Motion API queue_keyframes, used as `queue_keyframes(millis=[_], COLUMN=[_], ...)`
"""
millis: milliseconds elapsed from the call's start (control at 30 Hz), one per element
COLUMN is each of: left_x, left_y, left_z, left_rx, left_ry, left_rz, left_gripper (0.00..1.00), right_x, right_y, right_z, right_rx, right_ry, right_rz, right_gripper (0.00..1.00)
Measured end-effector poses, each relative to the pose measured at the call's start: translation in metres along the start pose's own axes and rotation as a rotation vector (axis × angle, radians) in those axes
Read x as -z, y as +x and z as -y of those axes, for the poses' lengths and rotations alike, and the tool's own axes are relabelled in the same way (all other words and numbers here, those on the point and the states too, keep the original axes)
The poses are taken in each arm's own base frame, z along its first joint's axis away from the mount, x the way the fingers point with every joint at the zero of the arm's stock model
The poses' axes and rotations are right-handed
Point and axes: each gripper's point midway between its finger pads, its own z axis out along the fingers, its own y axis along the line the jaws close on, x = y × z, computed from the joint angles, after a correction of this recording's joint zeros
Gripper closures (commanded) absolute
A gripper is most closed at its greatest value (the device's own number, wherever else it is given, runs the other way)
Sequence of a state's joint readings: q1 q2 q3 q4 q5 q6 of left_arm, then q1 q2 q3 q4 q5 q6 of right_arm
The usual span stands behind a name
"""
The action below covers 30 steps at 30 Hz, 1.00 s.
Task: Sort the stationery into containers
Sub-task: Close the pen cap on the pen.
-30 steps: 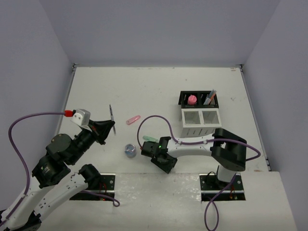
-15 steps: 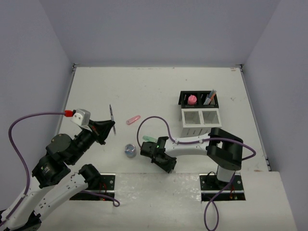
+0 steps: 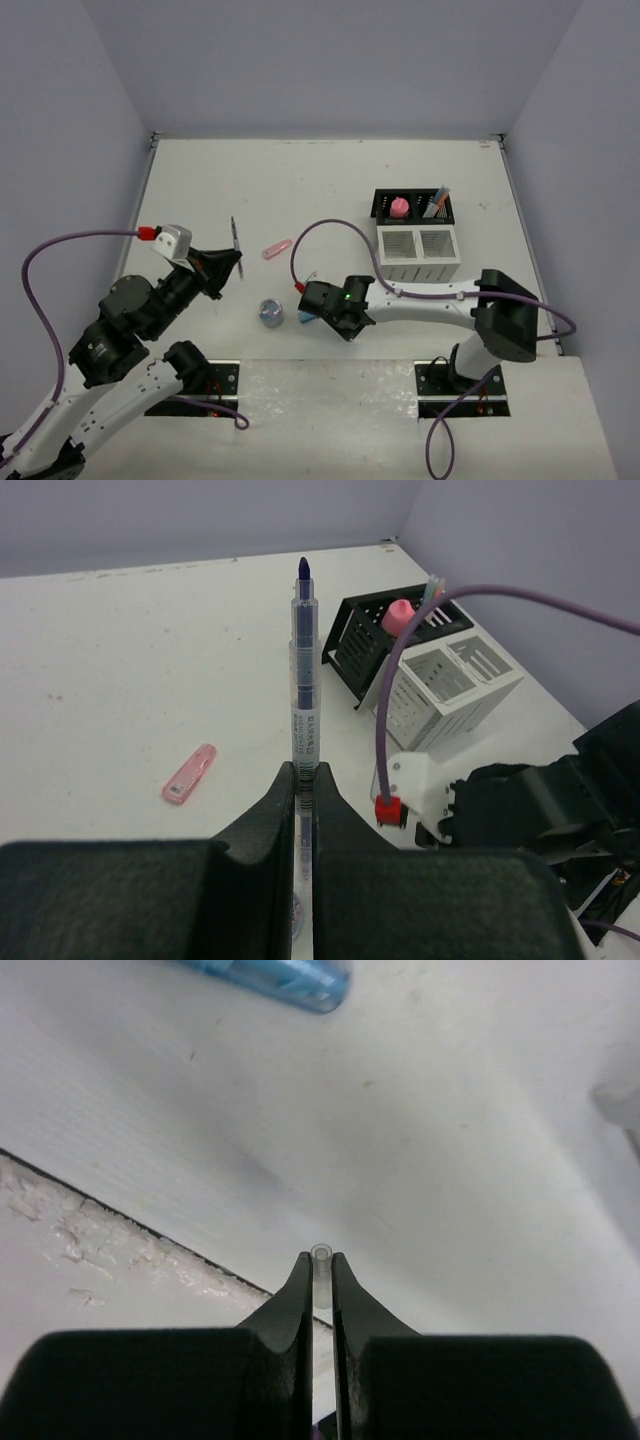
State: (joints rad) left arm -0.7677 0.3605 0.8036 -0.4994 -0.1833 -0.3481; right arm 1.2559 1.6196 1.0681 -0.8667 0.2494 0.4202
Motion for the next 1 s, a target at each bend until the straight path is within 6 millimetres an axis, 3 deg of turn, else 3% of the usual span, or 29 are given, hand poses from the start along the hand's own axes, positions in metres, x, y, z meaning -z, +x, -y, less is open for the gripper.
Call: queue_keyframes(millis=[167,267,433,567,633,767,1000], left_x=[-0.008,-0.016,-0.038,-0.054,-0.059,-0.057,-0.046], left_y=[-0.001,0.005,0.017,0.054,0.062,0.054,0.052], left_z=[0.007,0.015,0.048,0.076,0.088,0.114,0.141], left_rx=[0.027,0.064,0.19,0.31,0.356,0.411,0.408], left_ry=[0.026,0.059,0.237,0.414,0.482,0.635,0.783], left_rz=[0.001,-0.002,0.04,-0.011,-0.041,-0.03,-0.048], left_gripper=[1.0,1.0,1.0,1.0,1.0,1.0,1.0], right_x=[0.041,0.084,0.202,0.289,0.318,0.342,0.35], right_y=[-0.04,-0.068,-0.111,-0.096,-0.097,-0.104,-0.121], right_z=[0.041,0.066,0.075,0.089,0.091,0.085,0.074], right_rx=[-0.246,-0.413,-0.61,-0.681,-0.67,-0.623,-0.545], right_ry=[0.056,0.021,-0.324,-0.602,-0.668,-0.743,-0.733], right_rz=[0.236,0.451,1.042,1.485,1.598,1.699,1.69], right_gripper=[1.0,1.0,1.0,1.0,1.0,1.0,1.0])
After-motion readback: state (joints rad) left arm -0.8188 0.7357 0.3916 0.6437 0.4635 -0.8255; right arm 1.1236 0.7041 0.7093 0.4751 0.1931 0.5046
